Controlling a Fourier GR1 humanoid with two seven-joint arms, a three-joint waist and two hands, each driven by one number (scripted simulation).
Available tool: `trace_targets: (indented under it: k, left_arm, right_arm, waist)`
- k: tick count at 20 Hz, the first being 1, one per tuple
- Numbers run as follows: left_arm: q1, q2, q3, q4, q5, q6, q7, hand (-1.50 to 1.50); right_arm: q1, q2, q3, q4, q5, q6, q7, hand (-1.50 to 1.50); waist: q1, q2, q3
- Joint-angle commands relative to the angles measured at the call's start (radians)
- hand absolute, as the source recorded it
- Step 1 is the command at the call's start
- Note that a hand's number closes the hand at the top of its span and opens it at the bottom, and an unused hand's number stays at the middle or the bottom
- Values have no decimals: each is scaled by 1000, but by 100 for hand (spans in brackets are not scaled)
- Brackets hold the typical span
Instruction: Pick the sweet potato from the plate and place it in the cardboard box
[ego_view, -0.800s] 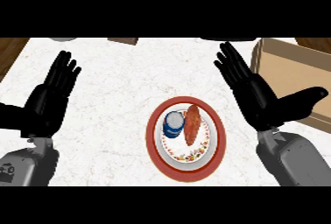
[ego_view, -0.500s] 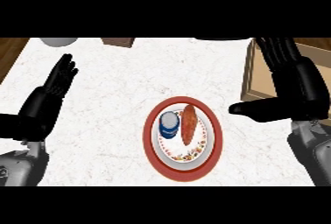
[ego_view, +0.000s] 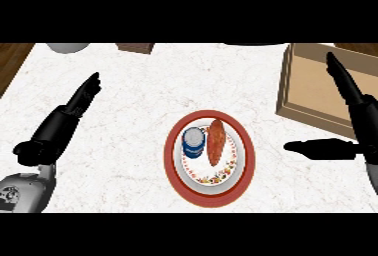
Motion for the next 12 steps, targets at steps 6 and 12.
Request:
trace_targets:
  k: [6,12]
  left_arm:
    - [7,-12,-22,2,-36,-22,-15,0]
    - [-27,-42,-26,62,-38,-30,-58,0]
  right_arm:
    - [-51,-103,171,-103,254,147,208,-150]
    - [-219,-88,339,-122,306,409,461,-150]
  waist:
    - [22,-4,-1]
    - [38,1,-3]
